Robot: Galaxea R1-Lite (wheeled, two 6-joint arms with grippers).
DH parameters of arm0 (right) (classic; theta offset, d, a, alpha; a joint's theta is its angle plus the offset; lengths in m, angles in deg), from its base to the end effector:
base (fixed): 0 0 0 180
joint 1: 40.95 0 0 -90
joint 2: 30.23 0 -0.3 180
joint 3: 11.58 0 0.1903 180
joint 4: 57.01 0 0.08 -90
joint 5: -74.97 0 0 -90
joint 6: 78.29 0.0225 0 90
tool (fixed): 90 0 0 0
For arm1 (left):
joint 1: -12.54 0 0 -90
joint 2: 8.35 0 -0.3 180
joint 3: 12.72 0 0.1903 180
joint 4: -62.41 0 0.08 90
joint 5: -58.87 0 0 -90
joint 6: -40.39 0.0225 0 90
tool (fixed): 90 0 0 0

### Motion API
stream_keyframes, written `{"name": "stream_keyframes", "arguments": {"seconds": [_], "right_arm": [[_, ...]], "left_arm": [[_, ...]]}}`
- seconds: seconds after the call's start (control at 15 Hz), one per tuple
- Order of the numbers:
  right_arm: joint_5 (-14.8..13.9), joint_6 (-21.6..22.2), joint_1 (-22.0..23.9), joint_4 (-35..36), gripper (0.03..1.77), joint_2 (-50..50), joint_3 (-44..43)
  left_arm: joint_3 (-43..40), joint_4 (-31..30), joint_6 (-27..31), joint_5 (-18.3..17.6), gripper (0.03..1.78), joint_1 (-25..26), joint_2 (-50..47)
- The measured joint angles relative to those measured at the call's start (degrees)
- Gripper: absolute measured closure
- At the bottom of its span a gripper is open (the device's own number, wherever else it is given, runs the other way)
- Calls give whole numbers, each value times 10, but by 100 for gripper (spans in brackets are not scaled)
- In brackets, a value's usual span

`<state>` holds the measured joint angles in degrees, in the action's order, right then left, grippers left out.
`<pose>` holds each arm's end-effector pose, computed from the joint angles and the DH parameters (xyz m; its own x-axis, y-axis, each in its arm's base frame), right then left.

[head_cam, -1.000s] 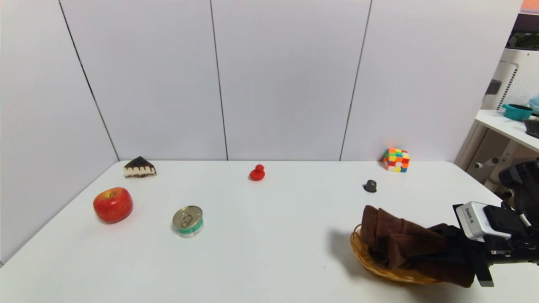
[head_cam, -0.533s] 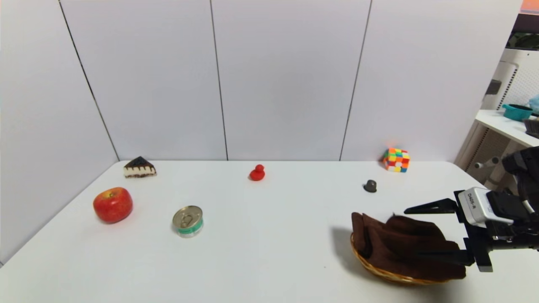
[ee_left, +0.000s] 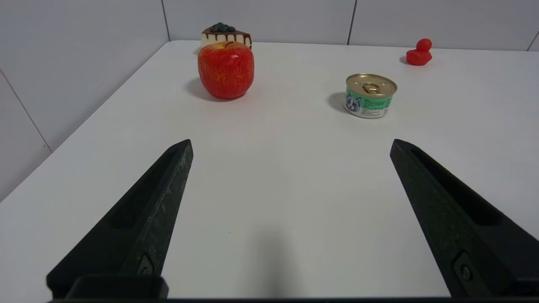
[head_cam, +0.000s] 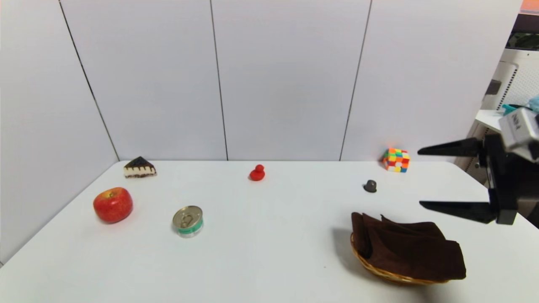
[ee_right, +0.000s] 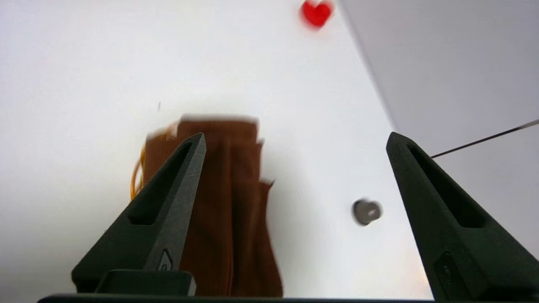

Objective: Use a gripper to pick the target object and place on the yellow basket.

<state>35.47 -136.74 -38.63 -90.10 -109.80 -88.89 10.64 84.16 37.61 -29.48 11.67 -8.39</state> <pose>0.2133 0.0087 0.2330 0.5496 0.7500 -0.3680 -0.8082 0.3658 -0.4615 -0.0229 0.0010 0.0783 0.9995 0.0136 0.0288 -0.0122 0.9987 -0.0493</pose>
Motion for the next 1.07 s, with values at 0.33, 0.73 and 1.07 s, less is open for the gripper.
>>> {"name": "stream_keyframes", "arguments": {"seconds": [0.33, 0.73, 1.07], "right_arm": [[-103, 330, -40, 0, 20, 161, -79], [-468, 453, -56, -6, 14, 412, 167], [-579, 496, -56, 38, 12, 569, 385]], "left_arm": [[0, 0, 0, 0, 12, 0, 0], [0, 0, 0, 0, 12, 0, 0], [0, 0, 0, 0, 12, 0, 0]]}}
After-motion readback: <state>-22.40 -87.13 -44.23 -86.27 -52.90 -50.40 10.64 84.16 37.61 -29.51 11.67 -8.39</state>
